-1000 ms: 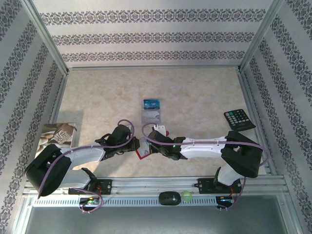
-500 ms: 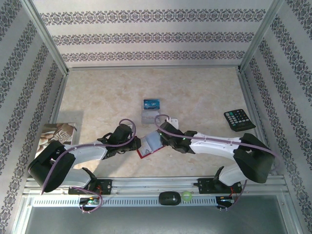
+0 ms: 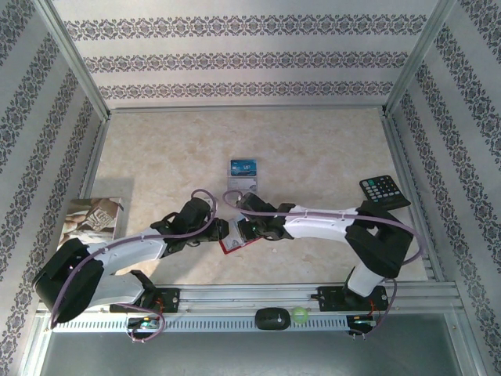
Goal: Take the credit cards out of the card holder
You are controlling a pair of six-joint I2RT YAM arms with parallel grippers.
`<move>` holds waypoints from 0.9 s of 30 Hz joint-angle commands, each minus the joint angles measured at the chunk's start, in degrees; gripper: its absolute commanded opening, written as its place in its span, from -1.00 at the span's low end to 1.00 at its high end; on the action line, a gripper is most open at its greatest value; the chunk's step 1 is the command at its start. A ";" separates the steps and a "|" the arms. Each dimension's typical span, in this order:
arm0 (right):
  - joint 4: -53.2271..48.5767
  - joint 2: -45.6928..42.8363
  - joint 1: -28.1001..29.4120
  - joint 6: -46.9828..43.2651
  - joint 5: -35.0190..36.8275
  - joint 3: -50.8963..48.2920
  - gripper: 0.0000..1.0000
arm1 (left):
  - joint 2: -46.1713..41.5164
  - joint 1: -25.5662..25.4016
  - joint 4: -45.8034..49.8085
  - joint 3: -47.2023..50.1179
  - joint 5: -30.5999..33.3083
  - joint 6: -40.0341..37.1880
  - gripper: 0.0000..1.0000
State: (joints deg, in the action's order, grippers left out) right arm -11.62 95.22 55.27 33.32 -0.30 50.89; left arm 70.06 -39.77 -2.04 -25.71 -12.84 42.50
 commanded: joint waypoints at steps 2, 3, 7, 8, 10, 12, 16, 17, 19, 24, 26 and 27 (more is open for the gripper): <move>-1.60 1.46 0.19 2.82 1.80 -1.02 -0.76 | 1.02 -2.11 1.29 1.97 0.05 1.31 -0.45; -1.67 1.35 0.32 4.00 2.20 -1.76 -0.77 | 1.69 -2.18 1.16 2.07 0.10 1.37 -0.45; -1.06 -0.65 1.60 8.56 3.33 -5.00 -0.78 | 2.59 -2.15 0.43 2.60 2.22 1.40 -0.45; -1.22 -1.15 2.21 9.64 3.81 -5.50 -0.78 | 2.85 -2.07 0.18 2.47 2.48 1.15 -0.46; -1.81 -2.41 3.34 11.45 5.05 -6.16 -0.78 | 3.78 -2.06 0.06 1.70 2.76 0.46 -0.46; -2.02 -3.72 4.17 13.37 5.56 -6.63 -0.77 | 5.12 -1.91 -0.10 0.86 3.06 -0.20 -0.46; -2.65 -6.26 5.26 15.62 7.15 -7.21 -0.69 | 7.76 -1.01 -1.14 -0.56 2.58 -1.46 -0.47; -3.39 -6.92 5.38 15.99 7.89 -7.21 -0.66 | 7.82 -0.78 -1.11 -0.91 2.56 -1.70 -0.47; -3.74 -9.25 5.38 15.68 9.16 -7.56 -0.58 | 6.76 -0.12 -0.62 -1.52 2.56 -2.18 -0.47; -3.96 -15.40 5.18 11.02 9.56 -6.95 -0.43 | -0.03 0.13 4.31 -2.93 3.82 -3.97 -0.34; -2.25 -16.09 4.65 9.80 5.49 -6.61 -0.42 | -1.75 0.08 4.85 -2.79 2.21 -4.31 -0.27; -0.96 -15.73 4.15 9.87 2.46 -6.36 -0.41 | -2.08 -0.15 4.97 -2.60 1.27 -4.10 -0.24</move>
State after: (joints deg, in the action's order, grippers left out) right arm -13.93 79.77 60.10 45.17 6.07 43.99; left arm 69.58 -40.27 -0.23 -27.03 -10.68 40.16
